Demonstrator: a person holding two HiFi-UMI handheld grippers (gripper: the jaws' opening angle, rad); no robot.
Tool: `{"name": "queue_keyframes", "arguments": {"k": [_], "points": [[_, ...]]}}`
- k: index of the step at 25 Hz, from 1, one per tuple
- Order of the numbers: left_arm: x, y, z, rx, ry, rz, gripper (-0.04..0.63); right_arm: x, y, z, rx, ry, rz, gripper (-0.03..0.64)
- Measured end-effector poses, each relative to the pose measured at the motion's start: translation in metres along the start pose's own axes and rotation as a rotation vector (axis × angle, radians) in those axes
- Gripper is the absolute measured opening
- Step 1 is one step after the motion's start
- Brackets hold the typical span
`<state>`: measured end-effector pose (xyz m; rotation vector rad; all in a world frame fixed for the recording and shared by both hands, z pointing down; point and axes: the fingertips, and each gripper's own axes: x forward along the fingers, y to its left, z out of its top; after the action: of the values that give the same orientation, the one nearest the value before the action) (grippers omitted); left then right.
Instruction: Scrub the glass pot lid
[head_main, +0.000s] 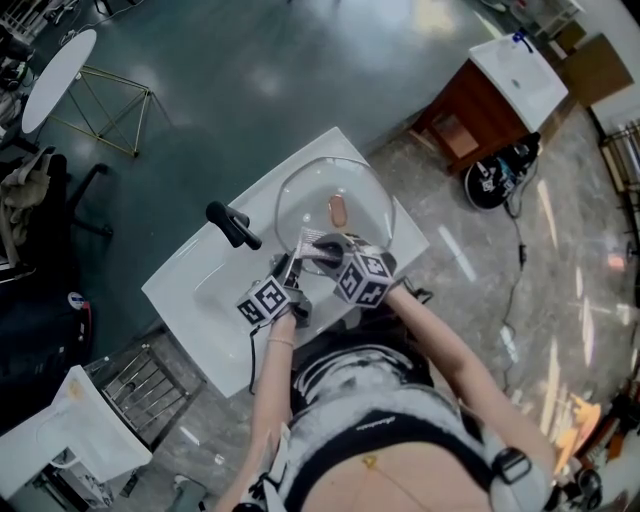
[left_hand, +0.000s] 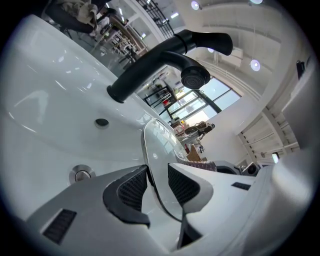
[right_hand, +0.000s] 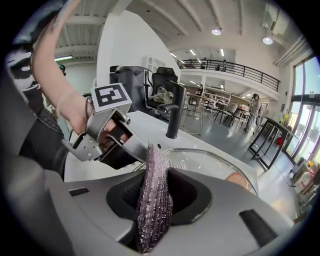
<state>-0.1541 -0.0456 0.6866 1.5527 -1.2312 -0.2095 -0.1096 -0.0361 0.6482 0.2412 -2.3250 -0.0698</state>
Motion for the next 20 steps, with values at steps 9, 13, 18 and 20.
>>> {"name": "queue_keyframes", "arguments": {"k": [9,13,18,20], "points": [[0.0,-0.001,0.001,0.002,0.006,0.009,0.129,-0.036,-0.003,-0.031,0.076,-0.044,0.052,0.095],[0.001,-0.001,0.001,-0.003,-0.001,0.015,0.129,-0.053,-0.019,-0.052,0.151,-0.058,0.031,0.095],[0.0,-0.001,0.0,-0.007,-0.01,0.023,0.129,-0.069,-0.045,-0.074,0.249,-0.075,-0.016,0.095],[-0.001,-0.002,0.0,-0.011,-0.018,0.025,0.129,-0.072,-0.058,-0.079,0.291,-0.086,-0.039,0.095]]}}
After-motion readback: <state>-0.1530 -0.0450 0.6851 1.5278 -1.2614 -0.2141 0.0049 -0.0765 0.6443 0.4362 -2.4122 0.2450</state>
